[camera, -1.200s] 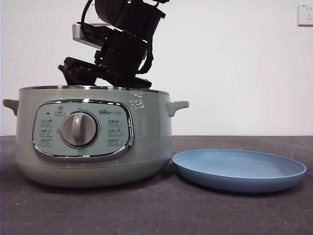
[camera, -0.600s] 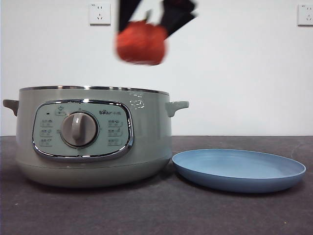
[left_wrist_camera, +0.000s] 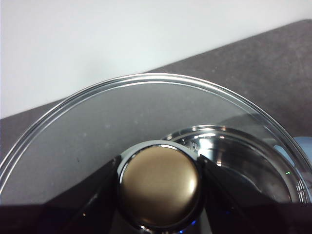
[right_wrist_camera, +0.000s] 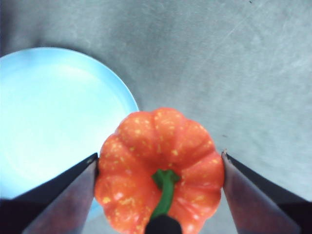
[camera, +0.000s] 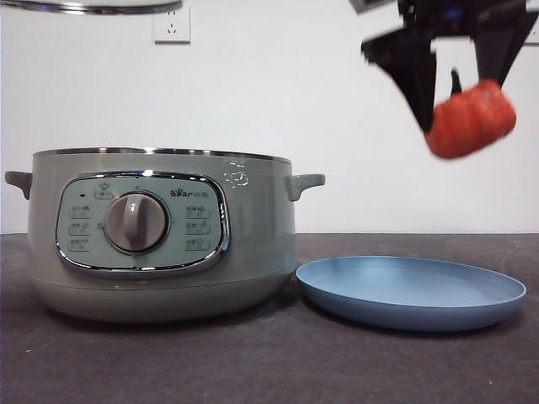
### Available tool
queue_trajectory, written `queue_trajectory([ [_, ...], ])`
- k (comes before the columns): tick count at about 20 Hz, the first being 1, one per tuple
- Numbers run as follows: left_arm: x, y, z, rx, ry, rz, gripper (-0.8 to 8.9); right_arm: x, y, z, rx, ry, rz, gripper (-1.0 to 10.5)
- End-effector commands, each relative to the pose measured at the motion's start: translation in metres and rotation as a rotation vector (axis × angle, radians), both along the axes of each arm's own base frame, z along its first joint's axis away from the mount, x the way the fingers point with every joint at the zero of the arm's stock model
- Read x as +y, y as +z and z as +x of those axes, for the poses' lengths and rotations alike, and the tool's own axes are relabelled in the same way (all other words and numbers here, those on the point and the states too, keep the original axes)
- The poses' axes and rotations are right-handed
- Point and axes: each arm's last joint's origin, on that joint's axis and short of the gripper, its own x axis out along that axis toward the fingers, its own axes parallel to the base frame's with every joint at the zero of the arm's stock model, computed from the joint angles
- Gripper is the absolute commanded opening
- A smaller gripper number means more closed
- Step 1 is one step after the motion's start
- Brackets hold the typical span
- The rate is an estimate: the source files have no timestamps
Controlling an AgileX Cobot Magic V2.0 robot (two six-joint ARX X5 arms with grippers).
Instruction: Take the pumpkin out from the steamer,put the pumpkin in the blue plate,close the lid
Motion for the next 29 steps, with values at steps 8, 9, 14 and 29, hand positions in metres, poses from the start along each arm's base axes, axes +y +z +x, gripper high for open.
queue_trajectory([
  [8, -0.005, 0.004, 0.010, -0.041, -0.002, -0.019, -0.06, -0.002, -0.117, -0.002, 0.028, 0.093, 0.257, -0.1],
  [9, -0.005, 0.004, 0.010, -0.041, -0.002, -0.019, -0.06, -0.002, -0.121, -0.003, 0.040, 0.102, 0.281, 0.1],
  [14, -0.005, 0.003, 0.011, -0.038, -0.002, -0.017, -0.06, -0.007, -0.123, -0.001, 0.080, 0.109, 0.338, 2.3],
  [29, -0.011, 0.000, 0.017, -0.012, -0.073, -0.032, -0.06, -0.018, -0.082, -0.014, 0.004, 0.159, 0.488, 5.1],
])
